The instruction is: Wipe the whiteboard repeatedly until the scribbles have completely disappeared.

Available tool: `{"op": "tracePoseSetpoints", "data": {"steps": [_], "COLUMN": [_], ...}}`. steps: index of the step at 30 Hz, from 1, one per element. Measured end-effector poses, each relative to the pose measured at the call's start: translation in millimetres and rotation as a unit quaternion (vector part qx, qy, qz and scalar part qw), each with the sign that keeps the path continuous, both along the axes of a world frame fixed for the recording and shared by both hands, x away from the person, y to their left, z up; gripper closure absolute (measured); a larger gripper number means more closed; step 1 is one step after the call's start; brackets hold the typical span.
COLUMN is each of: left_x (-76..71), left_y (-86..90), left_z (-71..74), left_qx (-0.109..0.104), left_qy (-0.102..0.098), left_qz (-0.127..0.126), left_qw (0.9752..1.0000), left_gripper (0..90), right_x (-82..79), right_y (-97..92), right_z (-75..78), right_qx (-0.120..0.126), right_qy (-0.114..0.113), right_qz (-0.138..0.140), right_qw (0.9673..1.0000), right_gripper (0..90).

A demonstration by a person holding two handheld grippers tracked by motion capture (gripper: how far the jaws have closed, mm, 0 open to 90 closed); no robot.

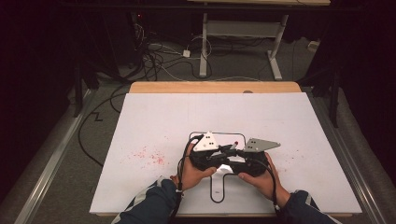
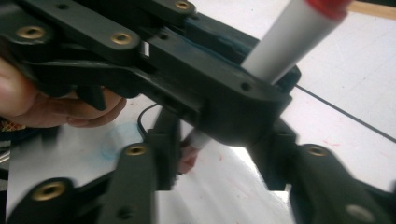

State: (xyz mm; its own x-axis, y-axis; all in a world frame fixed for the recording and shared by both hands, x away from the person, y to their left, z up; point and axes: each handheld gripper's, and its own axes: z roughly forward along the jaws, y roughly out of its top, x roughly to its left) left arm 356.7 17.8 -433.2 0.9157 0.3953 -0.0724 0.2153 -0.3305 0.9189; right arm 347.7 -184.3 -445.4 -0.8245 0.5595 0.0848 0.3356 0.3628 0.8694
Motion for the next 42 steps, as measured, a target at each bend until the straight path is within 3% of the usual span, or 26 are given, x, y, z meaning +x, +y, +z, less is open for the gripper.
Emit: {"op": "tracePoseSetpoints", "data": {"steps": [5, 10, 14, 18, 21, 23, 25, 27, 29, 30, 33, 36, 38, 42], "left_x": [-1.2, 0.4, -2.0, -8.3, -14.9, -19.9, -23.6, -26.6, -28.7, -31.1, -36.1, -43.6, -47.1, -51.2], "left_y": [0.4, 0.9, 3.9, 14.9, 29.6, 40.9, 53.4, 69.6, 83.3, 93.3, 114.1, 134.8, 143.9, 154.1], "left_z": [-2.0, -4.2, 0.3, 8.6, 11.6, 9.9, 4.7, -3.1, -8.3, -11.7, -18.2, -23.0, -25.5, -26.7], "left_qx": [0.014, 0.017, 0.012, 0.029, 0.044, 0.065, 0.091, 0.108, 0.113, 0.114, 0.113, 0.113, 0.116, 0.108], "left_qy": [-0.004, -0.003, -0.012, -0.035, -0.062, -0.087, -0.098, -0.091, -0.082, -0.081, -0.062, -0.051, -0.048, -0.043], "left_qz": [-0.001, 0.001, 0.008, 0.034, 0.061, 0.080, 0.095, 0.105, 0.118, 0.132, 0.154, 0.169, 0.182, 0.193], "left_qw": [0.9999, 0.9999, 0.9998, 0.9983, 0.9952, 0.9908, 0.9865, 0.9843, 0.9832, 0.9813, 0.9796, 0.9778, 0.9752, 0.9742], "left_gripper": [78.2, 77.5, 64.8, 43.9, 32.7, 29.9, 26.8, 24.7, 23.7, 23.6, 23.6, 23.6, 23.6, 23.6], "right_x": [1.5, 5.0, 5.9, 3.3, 1.0, -1.7, -5.7, -9.0, -10.2, -10.6, -9.7, -10.0, -8.7, -5.8], "right_y": [-1.3, -2.3, -5.3, -9.3, -14.2, -17.2, -21.5, -28.8, -34.6, -36.8, -38.4, -28.3, -19.1, -0.2], "right_z": [-1.0, -4.4, -8.5, -5.4, -3.2, -1.1, 0.9, 2.3, 2.9, 3.1, 1.1, -1.7, -3.0, -6.0], "right_qx": [-0.023, -0.043, -0.055, -0.075, -0.088, -0.104, -0.119, -0.130, -0.134, -0.135, -0.123, -0.112, -0.106, -0.094], "right_qy": [0.000, 0.001, 0.005, -0.002, -0.003, -0.008, -0.012, -0.016, -0.016, -0.017, -0.018, -0.026, -0.028, -0.028], "right_qz": [-0.002, -0.005, -0.006, -0.006, -0.009, -0.008, -0.007, -0.012, -0.015, -0.018, -0.014, 0.004, 0.014, 0.028], "right_qw": [0.9997, 0.9991, 0.9985, 0.9972, 0.9961, 0.9945, 0.9927, 0.9913, 0.9907, 0.9905, 0.9922, 0.9934, 0.9938, 0.9948], "right_gripper": [80.8, 81.8, 81.9, 81.9, 82.0, 82.0, 82.0, 82.1, 82.1, 82.1, 82.2, 82.2, 82.2, 82.2]}}
